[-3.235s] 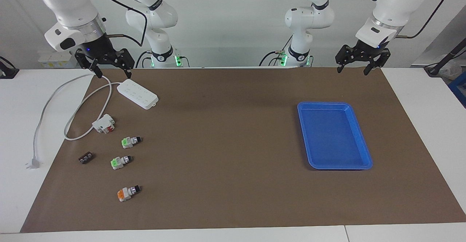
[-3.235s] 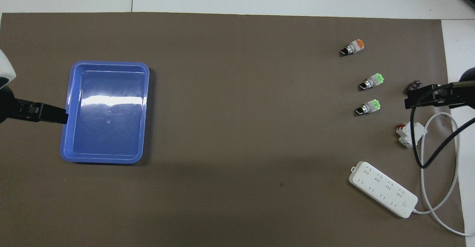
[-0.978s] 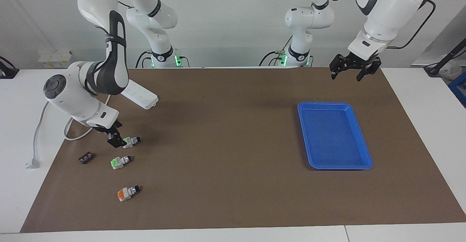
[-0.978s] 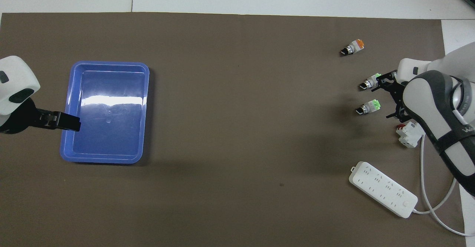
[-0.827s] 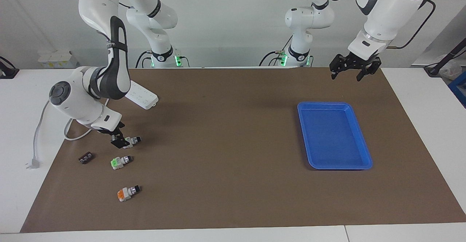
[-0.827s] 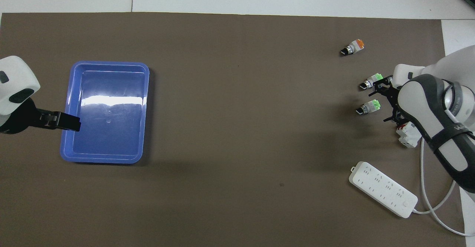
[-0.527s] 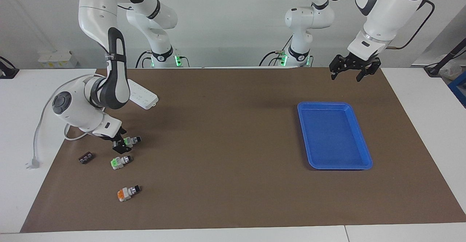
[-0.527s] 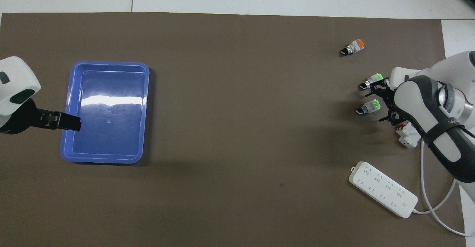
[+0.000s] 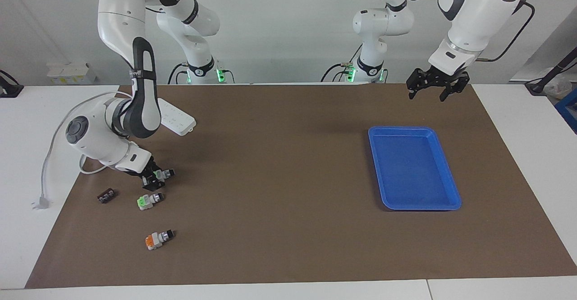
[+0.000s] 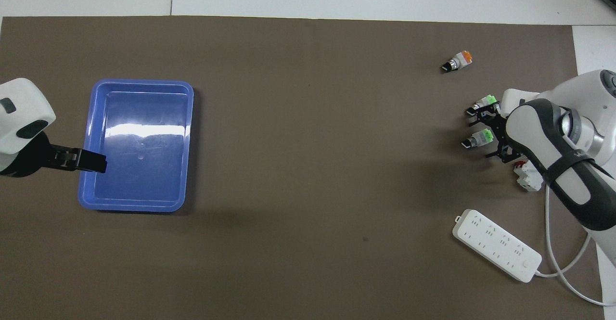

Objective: Turn and place switch with both arms
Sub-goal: 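Lower the right gripper and grasp the green-capped switch, then lift the switch with the right gripper while the left gripper reaches toward it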

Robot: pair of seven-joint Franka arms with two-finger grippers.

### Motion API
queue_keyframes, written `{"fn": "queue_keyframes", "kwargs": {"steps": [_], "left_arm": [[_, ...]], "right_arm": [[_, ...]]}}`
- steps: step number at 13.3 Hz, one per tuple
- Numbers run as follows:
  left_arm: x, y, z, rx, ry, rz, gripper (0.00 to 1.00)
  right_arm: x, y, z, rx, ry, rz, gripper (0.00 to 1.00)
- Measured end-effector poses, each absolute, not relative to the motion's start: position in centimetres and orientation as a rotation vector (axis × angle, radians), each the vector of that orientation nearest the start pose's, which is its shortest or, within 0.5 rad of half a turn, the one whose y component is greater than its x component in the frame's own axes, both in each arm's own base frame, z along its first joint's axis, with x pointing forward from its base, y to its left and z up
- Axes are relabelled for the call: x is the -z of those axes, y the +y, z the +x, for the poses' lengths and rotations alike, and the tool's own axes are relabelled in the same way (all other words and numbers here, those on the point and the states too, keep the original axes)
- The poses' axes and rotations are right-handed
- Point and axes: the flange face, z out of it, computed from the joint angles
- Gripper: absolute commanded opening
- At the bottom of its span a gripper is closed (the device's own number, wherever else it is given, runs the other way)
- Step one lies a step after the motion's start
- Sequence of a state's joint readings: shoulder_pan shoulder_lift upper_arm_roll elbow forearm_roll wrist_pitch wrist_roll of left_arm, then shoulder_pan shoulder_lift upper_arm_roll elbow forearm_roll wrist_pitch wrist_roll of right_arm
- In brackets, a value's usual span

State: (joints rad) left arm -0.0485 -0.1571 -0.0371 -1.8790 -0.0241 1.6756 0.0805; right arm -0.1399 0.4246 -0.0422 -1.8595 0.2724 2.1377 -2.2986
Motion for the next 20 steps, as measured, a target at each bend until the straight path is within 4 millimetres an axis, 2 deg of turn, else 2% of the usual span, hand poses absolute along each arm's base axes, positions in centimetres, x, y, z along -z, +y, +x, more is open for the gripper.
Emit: {"fn": "queue_keyframes", "kwargs": {"steps": [2, 5, 8, 10, 14, 16, 18, 20], "left_arm": [[-56.9, -4.8, 50.5, -0.076, 0.257, -3.153, 1.00], [-56.8, -5.2, 50.4, -0.075, 0.253, -3.195, 1.00], [-56.5, -6.3, 50.3, -0.089, 0.229, -3.289, 0.95], [-55.9, -8.4, 50.1, -0.112, 0.189, -3.377, 0.93], [-54.0, -15.0, 49.1, -0.183, -0.011, -3.574, 0.86], [-53.2, -16.9, 48.9, -0.228, -0.145, -3.672, 0.81], [-51.9, -18.7, 49.0, -0.246, -0.296, -3.753, 0.78], [-50.3, -21.2, 49.0, -0.260, -0.438, -3.793, 0.76]], "right_arm": [[-28.3, -10.6, 61.1, -0.291, 2.744, 1.920, 0.00], [-28.4, -10.4, 60.7, -0.372, 2.742, 2.005, 0.00], [-30.6, -8.8, 59.6, -0.439, 2.751, 2.072, 0.00], [-32.3, -5.7, 58.6, -0.475, 2.763, 2.087, 0.00], [-34.5, 4.1, 57.2, -0.542, 2.786, 2.144, 0.00], [-35.7, 8.5, 56.4, -0.577, 2.780, 2.198, 0.00], [-37.2, 12.0, 55.4, -0.622, 2.783, 2.232, 0.00], [-37.7, 15.1, 54.0, -0.735, 2.798, 2.289, 0.00]]}}
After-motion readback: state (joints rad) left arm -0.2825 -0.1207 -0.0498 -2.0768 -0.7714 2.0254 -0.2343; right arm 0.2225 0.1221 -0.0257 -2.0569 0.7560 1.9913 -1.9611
